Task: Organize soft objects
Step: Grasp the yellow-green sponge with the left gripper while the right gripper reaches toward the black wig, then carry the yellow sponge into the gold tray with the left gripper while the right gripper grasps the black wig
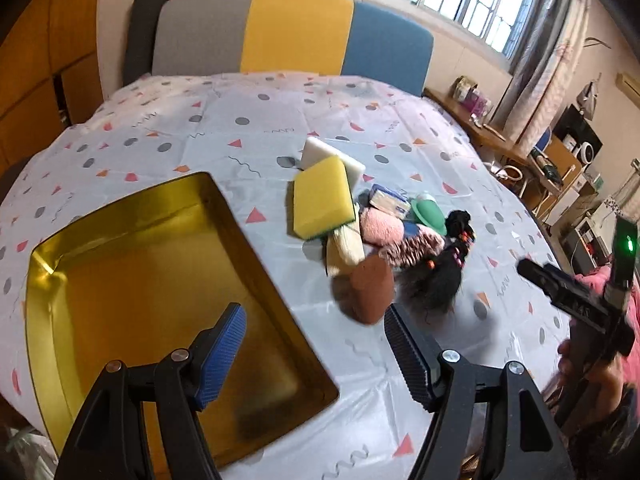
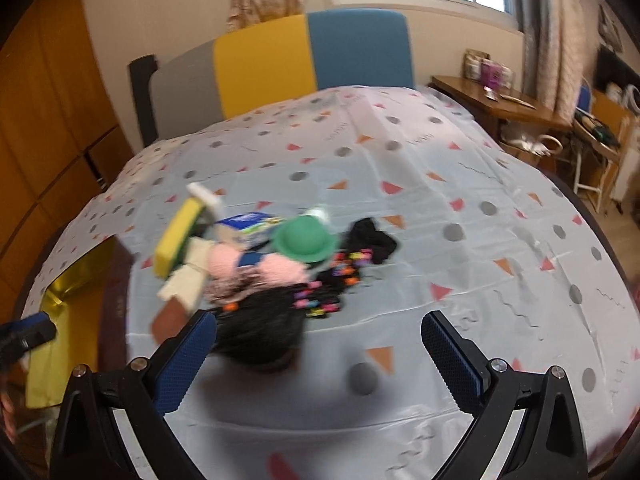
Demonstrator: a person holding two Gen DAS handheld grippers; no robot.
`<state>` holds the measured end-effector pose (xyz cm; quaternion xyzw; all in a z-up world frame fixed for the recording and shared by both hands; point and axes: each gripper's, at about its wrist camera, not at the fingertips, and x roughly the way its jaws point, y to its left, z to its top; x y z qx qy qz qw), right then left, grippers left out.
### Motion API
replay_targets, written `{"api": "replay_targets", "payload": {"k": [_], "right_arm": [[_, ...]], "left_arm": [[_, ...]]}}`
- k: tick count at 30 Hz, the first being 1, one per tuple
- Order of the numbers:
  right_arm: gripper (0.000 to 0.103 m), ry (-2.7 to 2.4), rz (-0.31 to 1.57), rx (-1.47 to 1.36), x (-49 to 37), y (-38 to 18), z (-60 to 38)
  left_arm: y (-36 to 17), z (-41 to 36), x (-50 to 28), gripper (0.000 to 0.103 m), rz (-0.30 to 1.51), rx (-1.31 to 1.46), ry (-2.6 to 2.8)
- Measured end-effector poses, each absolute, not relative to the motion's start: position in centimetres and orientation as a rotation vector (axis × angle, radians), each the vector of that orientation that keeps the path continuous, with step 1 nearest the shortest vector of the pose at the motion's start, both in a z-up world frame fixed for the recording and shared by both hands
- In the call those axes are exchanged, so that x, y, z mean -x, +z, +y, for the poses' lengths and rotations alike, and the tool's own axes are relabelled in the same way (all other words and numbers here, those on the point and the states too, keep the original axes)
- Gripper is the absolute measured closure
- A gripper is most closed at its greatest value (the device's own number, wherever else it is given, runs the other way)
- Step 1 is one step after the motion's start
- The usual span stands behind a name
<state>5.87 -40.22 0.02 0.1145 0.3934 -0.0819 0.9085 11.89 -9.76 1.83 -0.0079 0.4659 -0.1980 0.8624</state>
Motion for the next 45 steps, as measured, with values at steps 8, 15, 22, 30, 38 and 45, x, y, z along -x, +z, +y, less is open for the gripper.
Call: {"api": "replay_targets", "payload": {"k": [8, 15, 22, 30, 38, 45], "right_arm": [[0.000, -0.169, 0.806, -0.354, -6.0, -1.9, -44.0], [0.000, -0.142, 0.769, -0.380, -5.7, -1.3, -44.3], [0.000, -0.136, 0.779, -0.377, -6.1, -1.5, -44.4], [0.000, -0.161, 0.784, -0.377, -6.3, -1.7, -44.8], [0.000, -0.194, 0.821, -0.398, -6.4, -2.5, -45.8], [0.000, -0.149, 0.870, -0.412, -6.8, -3.5, -45.3]], "left_arm": [[1.0, -13.6, -19.9, 0.030, 1.074, 0.067, -0.436], [-2.9, -16.0, -27.1, 0.018, 1.189, 0.170, -0.429], [-5.9, -16.6, -31.2, 0.004, 1.230, 0.205, -0.413], [-8.7, -17.4, -31.3, 0.033, 1.310, 0.216, -0.426], [-2.9, -16.5, -27.8, 0.034, 1.124, 0.163, -0.464], [1.1, -14.8, -22.4, 0.034, 1.030, 0.122, -0.506]]}}
